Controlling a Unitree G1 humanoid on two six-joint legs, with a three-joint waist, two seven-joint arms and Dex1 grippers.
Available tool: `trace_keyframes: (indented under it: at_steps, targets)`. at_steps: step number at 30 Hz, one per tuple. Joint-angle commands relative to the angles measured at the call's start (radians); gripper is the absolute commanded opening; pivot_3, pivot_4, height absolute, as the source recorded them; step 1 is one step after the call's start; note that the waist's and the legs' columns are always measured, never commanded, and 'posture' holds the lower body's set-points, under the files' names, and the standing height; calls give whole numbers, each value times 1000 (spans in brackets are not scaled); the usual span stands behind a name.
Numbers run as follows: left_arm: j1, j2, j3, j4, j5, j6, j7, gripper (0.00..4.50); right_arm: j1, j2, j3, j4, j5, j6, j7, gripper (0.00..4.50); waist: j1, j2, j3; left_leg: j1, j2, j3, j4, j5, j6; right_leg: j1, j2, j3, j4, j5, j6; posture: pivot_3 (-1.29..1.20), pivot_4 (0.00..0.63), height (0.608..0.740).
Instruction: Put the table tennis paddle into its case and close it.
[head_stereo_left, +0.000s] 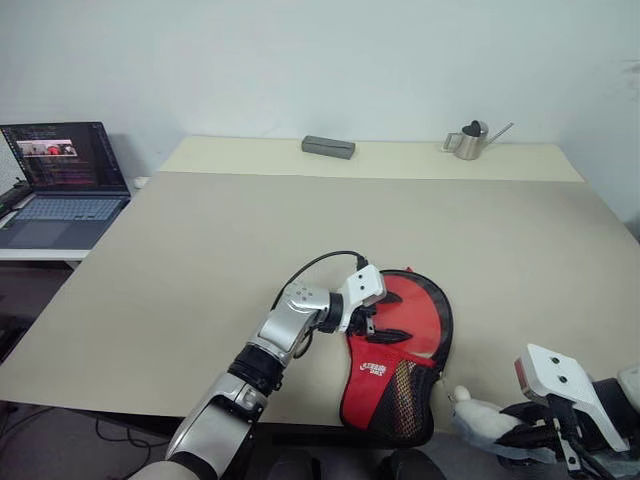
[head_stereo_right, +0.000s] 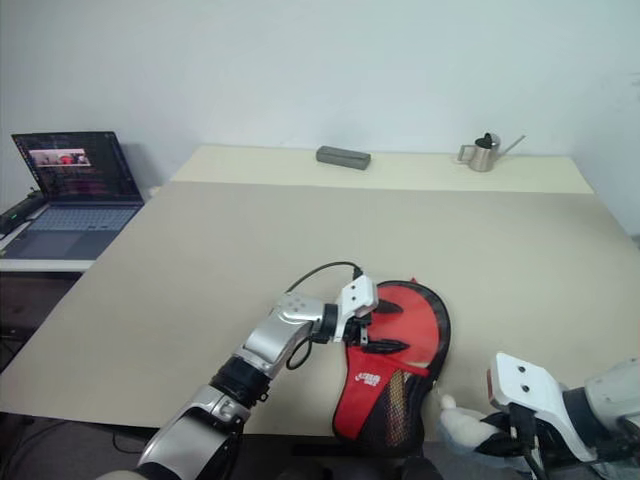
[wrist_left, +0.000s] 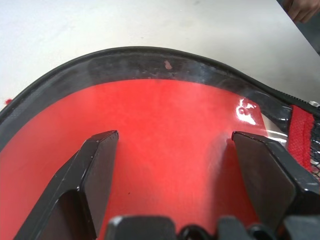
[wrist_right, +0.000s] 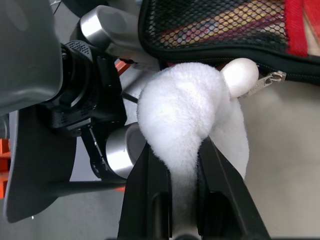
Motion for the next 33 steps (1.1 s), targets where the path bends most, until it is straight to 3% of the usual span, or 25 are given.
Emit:
trace_keyframes:
  at_steps: [1, 16, 22, 33]
  targets:
    - [41, 3, -45, 81, 42, 27, 0, 3964, 5, -6, 59, -80, 77, 18, 19, 169, 2, 0, 0, 0, 0, -1, 0, 0, 0, 1, 0, -1, -2, 0, 0, 0, 150, 740]
    - [-126, 43, -186, 243, 137, -252, -248, 3964, -182, -14, 183, -33, 133, 86, -77, 168, 13, 0, 0, -3, 0, -5, 0, -2, 2, 2, -1, -4, -5, 1, -1, 0, 150, 740]
    - [-163, 25, -222, 349, 171, -358, -272, 3964, -145, -27, 154, -51, 149, 96, -72, 157, 9, -2, 0, -3, 0, -6, 0, -3, 3, 2, 0, -5, -6, 2, -5, 0, 150, 740]
    - [-118, 27, -224, 320, 146, -344, -320, 3964, -98, -20, 139, -53, 142, 88, -84, 156, 11, -4, -5, -3, 0, -11, 0, -3, 3, 4, 0, -14, -5, 0, -4, 0, 150, 740]
